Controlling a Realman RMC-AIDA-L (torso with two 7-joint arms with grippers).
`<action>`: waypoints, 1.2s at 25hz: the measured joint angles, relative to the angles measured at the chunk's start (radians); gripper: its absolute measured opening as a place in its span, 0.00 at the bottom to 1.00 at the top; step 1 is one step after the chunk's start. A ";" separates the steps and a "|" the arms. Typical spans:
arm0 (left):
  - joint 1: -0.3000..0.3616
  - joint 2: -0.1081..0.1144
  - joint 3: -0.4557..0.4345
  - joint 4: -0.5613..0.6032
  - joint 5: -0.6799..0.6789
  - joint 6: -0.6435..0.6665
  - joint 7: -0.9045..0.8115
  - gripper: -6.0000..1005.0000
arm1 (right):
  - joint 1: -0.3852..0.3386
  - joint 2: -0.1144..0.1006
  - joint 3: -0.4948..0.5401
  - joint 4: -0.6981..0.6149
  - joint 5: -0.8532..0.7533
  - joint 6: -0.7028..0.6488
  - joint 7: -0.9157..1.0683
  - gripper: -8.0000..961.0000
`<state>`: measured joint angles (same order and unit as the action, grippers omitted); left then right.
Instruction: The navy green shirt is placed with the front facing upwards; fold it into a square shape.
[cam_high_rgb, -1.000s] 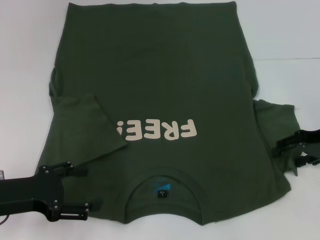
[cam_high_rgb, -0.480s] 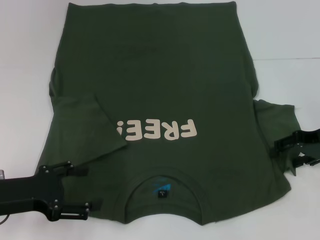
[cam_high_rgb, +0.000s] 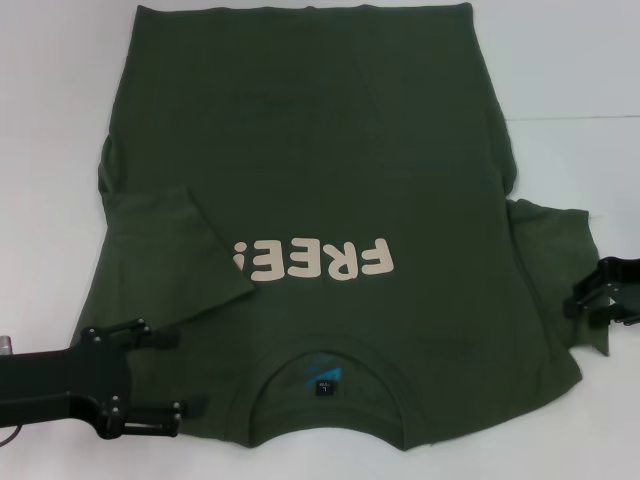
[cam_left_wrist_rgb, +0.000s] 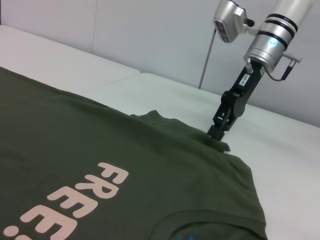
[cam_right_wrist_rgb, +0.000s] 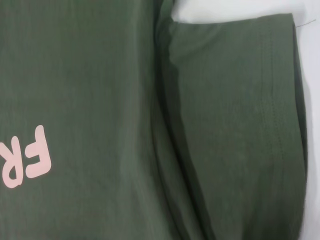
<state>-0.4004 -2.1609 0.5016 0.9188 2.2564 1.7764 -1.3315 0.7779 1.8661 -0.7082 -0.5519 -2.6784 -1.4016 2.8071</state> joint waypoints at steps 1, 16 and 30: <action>0.000 0.000 0.000 0.000 0.000 0.000 0.000 0.95 | 0.001 -0.001 0.000 0.001 -0.001 0.000 0.000 0.49; -0.002 -0.001 0.000 -0.002 0.000 -0.002 -0.001 0.95 | 0.023 -0.005 -0.002 0.004 -0.029 -0.016 0.000 0.15; -0.002 -0.001 0.000 -0.002 0.000 0.002 -0.011 0.94 | 0.035 -0.042 -0.011 -0.004 -0.023 -0.090 -0.011 0.25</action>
<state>-0.4019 -2.1614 0.5017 0.9173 2.2564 1.7779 -1.3422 0.8125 1.8241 -0.7188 -0.5564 -2.7017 -1.4915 2.7957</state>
